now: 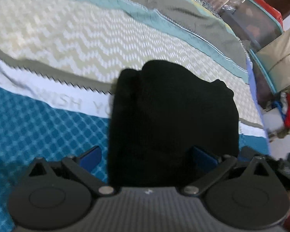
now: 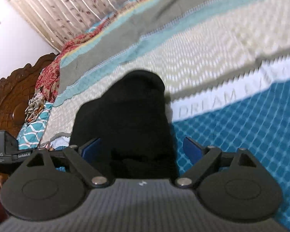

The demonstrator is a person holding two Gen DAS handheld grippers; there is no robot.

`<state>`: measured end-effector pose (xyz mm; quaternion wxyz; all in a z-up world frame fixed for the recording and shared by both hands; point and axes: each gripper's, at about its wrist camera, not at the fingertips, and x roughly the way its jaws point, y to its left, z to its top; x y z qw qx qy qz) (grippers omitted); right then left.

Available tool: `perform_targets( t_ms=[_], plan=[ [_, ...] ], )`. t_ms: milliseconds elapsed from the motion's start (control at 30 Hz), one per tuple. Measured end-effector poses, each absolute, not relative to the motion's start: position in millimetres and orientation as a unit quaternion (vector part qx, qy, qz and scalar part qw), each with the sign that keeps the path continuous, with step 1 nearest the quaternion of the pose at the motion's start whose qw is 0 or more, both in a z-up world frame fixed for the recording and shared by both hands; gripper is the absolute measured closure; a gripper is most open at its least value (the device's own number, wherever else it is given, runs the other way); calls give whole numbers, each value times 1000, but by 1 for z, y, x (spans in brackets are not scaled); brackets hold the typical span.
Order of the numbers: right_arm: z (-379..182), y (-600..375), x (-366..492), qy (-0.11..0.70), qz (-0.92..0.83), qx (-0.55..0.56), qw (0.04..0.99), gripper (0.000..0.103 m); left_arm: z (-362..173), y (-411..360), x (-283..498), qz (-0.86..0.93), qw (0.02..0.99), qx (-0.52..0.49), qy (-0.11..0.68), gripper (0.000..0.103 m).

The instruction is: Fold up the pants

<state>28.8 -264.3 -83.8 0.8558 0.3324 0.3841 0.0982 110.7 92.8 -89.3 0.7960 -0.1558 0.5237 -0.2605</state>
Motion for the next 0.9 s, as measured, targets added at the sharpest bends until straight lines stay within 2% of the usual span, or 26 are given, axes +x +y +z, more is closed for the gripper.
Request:
perform_targets(
  t_ms=[100, 200, 233, 267, 300, 367, 467, 700, 800, 900],
  plan=[
    [-98, -265, 42, 403, 126, 367, 829, 7, -110, 95, 116, -286, 766, -197, 540, 0],
    [-100, -245, 60, 409, 156, 367, 821, 5, -124, 98, 110, -307, 769, -227, 513, 0],
    [-95, -236, 64, 415, 162, 354, 823, 6, -123, 97, 107, -308, 773, -226, 507, 5],
    [-91, -224, 69, 420, 165, 332, 828, 14, -121, 95, 106, -311, 773, -224, 505, 20],
    [-86, -213, 71, 422, 162, 306, 838, 21, -119, 94, 106, -306, 775, -219, 507, 23],
    [-70, -201, 73, 416, 162, 280, 850, 43, -110, 95, 110, -308, 770, -227, 510, 33],
    [-31, -186, 68, 364, 180, 224, 886, 52, -72, 94, 119, -339, 776, -237, 476, 34],
    [40, -188, 118, 226, 170, 187, 941, 53, 13, 67, 185, -361, 845, -160, 361, 33],
    [40, -193, 144, 196, 144, 168, 955, 53, 24, 49, 218, -358, 863, -124, 335, 30],
    [22, -205, 171, 202, 117, 174, 957, 53, 4, 31, 254, -347, 861, -119, 352, 30]
  ],
)
